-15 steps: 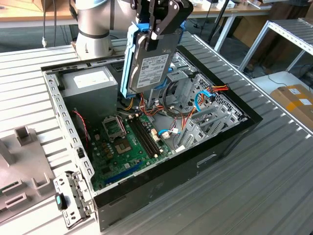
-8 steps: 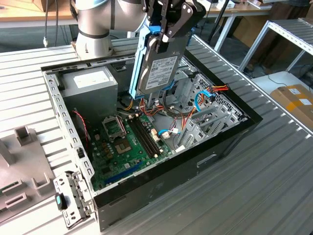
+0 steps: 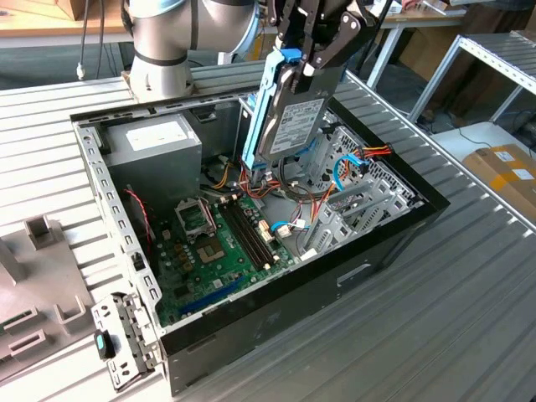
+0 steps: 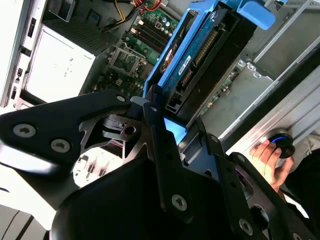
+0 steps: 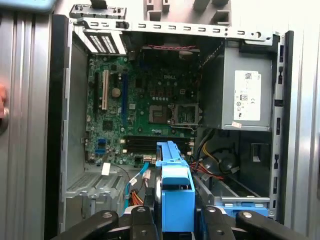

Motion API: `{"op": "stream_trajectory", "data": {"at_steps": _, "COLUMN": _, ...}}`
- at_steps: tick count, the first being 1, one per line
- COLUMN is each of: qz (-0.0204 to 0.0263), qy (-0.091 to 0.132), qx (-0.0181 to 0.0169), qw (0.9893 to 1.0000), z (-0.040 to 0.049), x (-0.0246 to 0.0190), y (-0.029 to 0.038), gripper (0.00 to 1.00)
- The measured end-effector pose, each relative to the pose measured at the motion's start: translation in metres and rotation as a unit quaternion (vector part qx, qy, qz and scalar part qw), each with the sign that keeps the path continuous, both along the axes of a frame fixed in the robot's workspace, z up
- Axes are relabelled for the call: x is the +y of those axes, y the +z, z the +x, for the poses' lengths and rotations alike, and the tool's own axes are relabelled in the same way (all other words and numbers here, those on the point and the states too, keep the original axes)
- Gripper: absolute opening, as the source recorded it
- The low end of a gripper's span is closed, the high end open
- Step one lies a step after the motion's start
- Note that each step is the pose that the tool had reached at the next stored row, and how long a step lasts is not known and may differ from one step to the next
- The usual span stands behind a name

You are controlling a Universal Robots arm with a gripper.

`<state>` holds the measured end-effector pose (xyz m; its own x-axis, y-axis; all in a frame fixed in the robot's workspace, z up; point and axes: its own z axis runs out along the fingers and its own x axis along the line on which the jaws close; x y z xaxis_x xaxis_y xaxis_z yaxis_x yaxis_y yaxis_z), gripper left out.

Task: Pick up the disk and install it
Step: 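Pick up the disk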

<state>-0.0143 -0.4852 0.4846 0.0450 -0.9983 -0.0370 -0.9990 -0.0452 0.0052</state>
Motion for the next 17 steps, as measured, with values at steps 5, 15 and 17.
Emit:
{"op": "stream_trajectory", "data": {"at_steps": 5, "qz": -0.0003, "qy": -0.001, "qx": 0.0, "qw": 1.0, "z": 0.0061, "x": -0.0108, "y": -0.0008, "gripper": 0.37}}
{"op": "stream_trajectory", "data": {"at_steps": 15, "qz": -0.0012, "qy": -0.002, "qx": 0.0, "qw": 1.0, "z": 0.0109, "x": -0.0428, "y": -0.0016, "gripper": 0.37}}
{"op": "stream_trajectory", "data": {"at_steps": 17, "qz": -0.0012, "qy": -0.002, "qx": 0.0, "qw": 1.0, "z": 0.0111, "x": -0.0429, "y": -0.0016, "gripper": 0.37}}
